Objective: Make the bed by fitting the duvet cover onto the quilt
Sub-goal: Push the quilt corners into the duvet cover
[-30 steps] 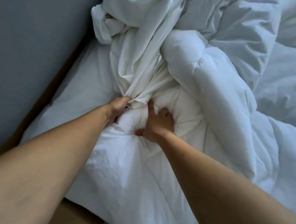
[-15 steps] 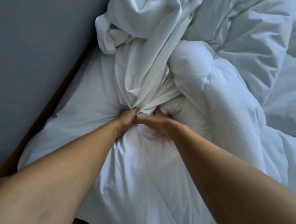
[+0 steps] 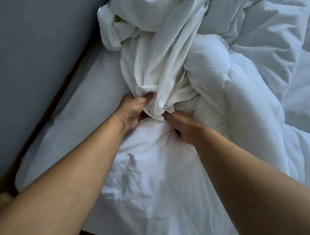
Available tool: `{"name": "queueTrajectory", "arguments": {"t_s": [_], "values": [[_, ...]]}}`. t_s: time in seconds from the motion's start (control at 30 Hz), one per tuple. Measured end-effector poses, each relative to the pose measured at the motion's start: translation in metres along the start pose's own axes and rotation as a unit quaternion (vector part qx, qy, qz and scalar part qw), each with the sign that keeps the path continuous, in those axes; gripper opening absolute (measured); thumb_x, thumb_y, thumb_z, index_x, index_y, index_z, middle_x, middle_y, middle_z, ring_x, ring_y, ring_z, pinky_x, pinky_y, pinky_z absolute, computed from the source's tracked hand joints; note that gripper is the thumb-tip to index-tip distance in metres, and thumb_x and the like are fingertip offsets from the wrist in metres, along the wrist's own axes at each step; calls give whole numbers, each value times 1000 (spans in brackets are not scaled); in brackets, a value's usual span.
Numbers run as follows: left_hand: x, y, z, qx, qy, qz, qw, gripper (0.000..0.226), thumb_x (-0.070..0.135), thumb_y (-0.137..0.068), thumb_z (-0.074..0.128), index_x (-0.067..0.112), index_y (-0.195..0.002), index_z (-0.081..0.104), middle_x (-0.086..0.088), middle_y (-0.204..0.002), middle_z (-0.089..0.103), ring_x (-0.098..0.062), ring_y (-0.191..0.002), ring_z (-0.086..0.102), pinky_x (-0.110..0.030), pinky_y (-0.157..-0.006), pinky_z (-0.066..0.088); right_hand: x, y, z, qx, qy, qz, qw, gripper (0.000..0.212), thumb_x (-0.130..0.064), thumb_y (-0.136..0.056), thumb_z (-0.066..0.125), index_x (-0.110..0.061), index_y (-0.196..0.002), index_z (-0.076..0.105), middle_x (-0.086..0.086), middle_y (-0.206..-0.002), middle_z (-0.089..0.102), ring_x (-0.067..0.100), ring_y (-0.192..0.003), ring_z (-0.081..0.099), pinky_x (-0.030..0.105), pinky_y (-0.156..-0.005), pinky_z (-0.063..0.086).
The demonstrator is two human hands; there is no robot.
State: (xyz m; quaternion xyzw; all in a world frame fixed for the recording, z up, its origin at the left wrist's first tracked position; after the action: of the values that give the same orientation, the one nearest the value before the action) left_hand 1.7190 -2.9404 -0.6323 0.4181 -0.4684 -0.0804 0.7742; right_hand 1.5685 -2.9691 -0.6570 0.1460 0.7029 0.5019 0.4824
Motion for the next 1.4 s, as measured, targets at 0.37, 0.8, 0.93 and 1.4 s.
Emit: {"name": "queueTrajectory", "arguments": {"t_s": [0.37, 0.8, 0.93, 1.4], "values": [[-3, 111, -70, 8, 24, 122, 992, 21, 5, -80, 75, 5, -101, 73, -7, -91, 73, -17, -74, 65, -22, -49, 46, -9, 82, 35, 260, -66, -185, 945, 44, -57, -89, 62, -14, -85, 69, -9, -67, 60, 10, -66, 56, 25, -60, 45], [17, 53, -85, 56, 177, -30, 982, 38, 32, -97, 63, 8, -126, 66, -13, -119, 70, -30, -114, 66, -45, -102, 52, -25, 77, 61, 248, 22, -319, 914, 28, -21, -89, 59, 7, -85, 62, 2, -97, 62, 28, -92, 62, 53, -85, 50], [21, 36, -69, -41, 198, -43, 978, 40, 26, -99, 61, 5, -133, 62, -17, -128, 68, -31, -117, 66, -45, -100, 53, -23, 88, 49, 238, -15, -352, 905, 19, -13, -77, 52, 2, -67, 58, -4, -88, 60, 22, -72, 58, 45, -64, 44], [-67, 184, -94, -60, 250, -42, 965, 72, 24, -33, 101, 2, -97, 80, -22, -114, 71, -34, -103, 70, -43, -88, 59, -62, 72, 18, -34, -376, -152, 913, 59, -28, -85, 75, -5, -136, 54, 12, -125, 63, 36, -112, 63, 44, -98, 49]]}}
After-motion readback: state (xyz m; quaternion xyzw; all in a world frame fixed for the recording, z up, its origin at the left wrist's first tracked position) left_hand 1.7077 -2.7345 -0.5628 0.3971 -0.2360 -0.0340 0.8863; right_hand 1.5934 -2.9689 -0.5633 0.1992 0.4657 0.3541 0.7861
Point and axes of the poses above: each hand's wrist, its own y-axis away from the middle knuckle, its own z-axis out of the palm, x = y × z, the point moved 2 cm from there along -y, towards the middle knuckle
